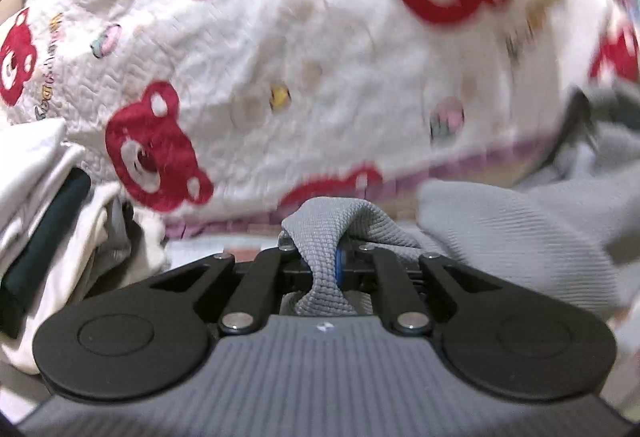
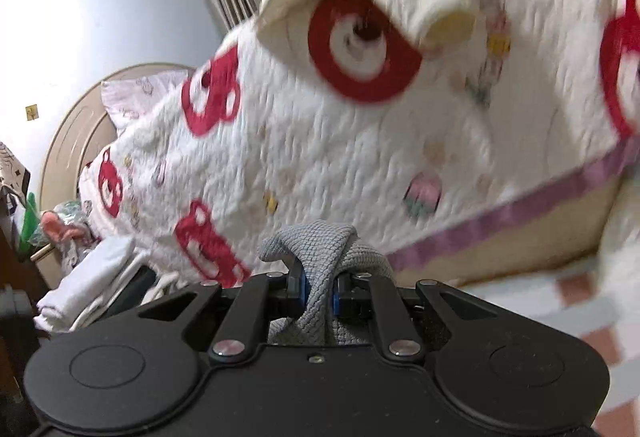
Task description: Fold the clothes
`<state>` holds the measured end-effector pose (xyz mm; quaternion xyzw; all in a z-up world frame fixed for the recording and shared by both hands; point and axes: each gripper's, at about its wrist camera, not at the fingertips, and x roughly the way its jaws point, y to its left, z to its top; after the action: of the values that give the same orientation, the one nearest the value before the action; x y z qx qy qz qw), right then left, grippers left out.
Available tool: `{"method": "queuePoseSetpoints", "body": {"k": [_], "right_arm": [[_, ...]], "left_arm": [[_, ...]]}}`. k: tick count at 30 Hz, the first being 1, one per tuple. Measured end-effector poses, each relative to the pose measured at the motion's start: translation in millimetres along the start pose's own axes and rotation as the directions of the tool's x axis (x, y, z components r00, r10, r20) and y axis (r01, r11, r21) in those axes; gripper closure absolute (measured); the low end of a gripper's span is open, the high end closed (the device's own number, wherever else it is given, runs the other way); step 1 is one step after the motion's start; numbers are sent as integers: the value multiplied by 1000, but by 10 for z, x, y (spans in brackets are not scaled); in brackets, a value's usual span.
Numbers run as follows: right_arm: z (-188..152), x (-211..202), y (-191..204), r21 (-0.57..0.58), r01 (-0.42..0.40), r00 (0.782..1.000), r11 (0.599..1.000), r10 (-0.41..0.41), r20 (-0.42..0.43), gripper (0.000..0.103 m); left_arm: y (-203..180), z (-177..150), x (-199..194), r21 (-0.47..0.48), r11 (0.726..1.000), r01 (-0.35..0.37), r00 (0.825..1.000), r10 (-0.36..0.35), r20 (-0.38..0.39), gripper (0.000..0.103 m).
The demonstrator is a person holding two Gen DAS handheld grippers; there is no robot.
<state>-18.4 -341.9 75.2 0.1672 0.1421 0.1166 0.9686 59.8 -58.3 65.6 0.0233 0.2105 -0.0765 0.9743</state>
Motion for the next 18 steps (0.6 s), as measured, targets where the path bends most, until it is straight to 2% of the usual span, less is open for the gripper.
{"method": "queuePoseSetpoints", "body": {"k": [2,3,4,5,6,7,8,9,10,12,18], "right_arm": [[165,1,-156,-15,70,998,997,-70,-1,88],[192,95,-307,-15,110,994,994,-110,-25,75],[218,189,-458,-16,150,987,989,-150,-49,51],[212,311,-640,-28,200,976,979,-202,-87,36],[111,474,-856,-69,282,946,957,-290,-143,22],[-56,631,-1041,-129,385,896,914,-404,-184,24],[-222,788,-1226,-192,479,831,857,-513,-216,24],[-368,866,-1357,-222,528,786,820,-570,-240,24],[-480,810,-1399,-194,516,793,834,-551,-260,26],[-704,699,-1483,-135,493,807,860,-510,-297,27],[-1364,359,-1709,37,420,841,907,-374,-390,27]], "left_arm": [[43,48,138,-46,999,-10,1000,10,5,96],[70,-29,258,-59,998,-25,999,23,-26,96],[103,-159,400,-67,997,-46,996,41,-77,96],[136,-289,542,-74,995,-67,990,57,-128,96],[169,-420,684,-80,993,-89,981,73,-179,96],[202,-550,826,-84,990,-110,969,89,-229,96],[234,-687,925,-85,989,-125,956,97,-276,96],[264,-829,994,-83,988,-133,942,100,-321,96],[282,-941,1032,-76,987,-140,928,104,-357,96],[288,-1046,1014,-65,987,-148,918,113,-379,96],[246,-905,997,-71,990,-125,926,91,-365,93]]}}
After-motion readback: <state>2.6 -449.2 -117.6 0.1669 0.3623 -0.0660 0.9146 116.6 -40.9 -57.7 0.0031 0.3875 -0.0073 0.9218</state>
